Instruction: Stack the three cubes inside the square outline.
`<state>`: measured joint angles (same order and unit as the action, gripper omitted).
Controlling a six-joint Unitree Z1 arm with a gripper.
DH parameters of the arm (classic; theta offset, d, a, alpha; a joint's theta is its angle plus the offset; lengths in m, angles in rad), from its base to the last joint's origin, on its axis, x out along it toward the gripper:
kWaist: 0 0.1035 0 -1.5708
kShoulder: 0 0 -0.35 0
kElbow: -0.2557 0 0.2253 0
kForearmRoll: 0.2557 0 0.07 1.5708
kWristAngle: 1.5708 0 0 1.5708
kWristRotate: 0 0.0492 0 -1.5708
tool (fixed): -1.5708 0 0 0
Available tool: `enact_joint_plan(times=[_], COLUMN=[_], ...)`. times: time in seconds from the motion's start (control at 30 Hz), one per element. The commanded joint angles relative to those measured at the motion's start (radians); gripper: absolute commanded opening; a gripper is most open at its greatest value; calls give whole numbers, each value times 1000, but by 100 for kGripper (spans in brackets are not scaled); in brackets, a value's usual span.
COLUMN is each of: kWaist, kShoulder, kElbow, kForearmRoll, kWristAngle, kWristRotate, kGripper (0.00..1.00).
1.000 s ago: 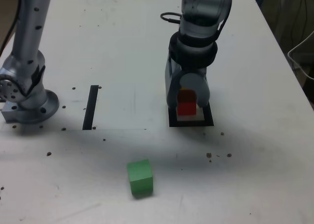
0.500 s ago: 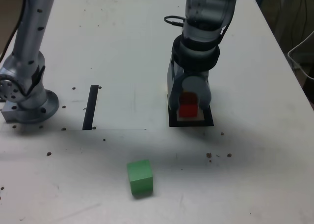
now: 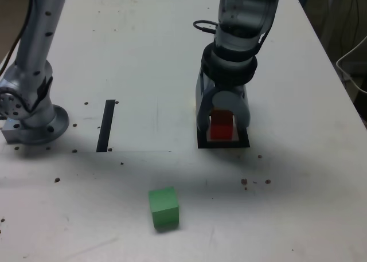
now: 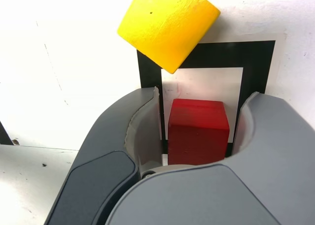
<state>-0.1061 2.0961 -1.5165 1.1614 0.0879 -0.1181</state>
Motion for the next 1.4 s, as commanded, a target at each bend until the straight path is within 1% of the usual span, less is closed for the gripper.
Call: enact_joint_plan(times=[0.0,0.27,0.5,0.63,0.7,0.77,0.83,0.9,0.97,1.1,1.2,1.3,1.37], kWaist=[2,2,4,6,13,36,71,113,154,212,230,232,230], kShoulder=[5,-15,-49,-77,-93,-110,-122,-127,-128,-128,-124,-117,-111], kElbow=[-3,-1,-25,-44,-48,-41,-27,-12,-3,10,16,18,23], kForearmRoll=[3,16,103,135,153,172,184,194,200,206,199,191,185], kWristAngle=[0,14,39,53,52,44,37,42,65,134,161,163,156], kWristRotate=[1,1,5,22,35,60,98,149,207,310,400,488,547], kGripper=[100,100,100,100,100,100,100,100,100,100,100,100,100])
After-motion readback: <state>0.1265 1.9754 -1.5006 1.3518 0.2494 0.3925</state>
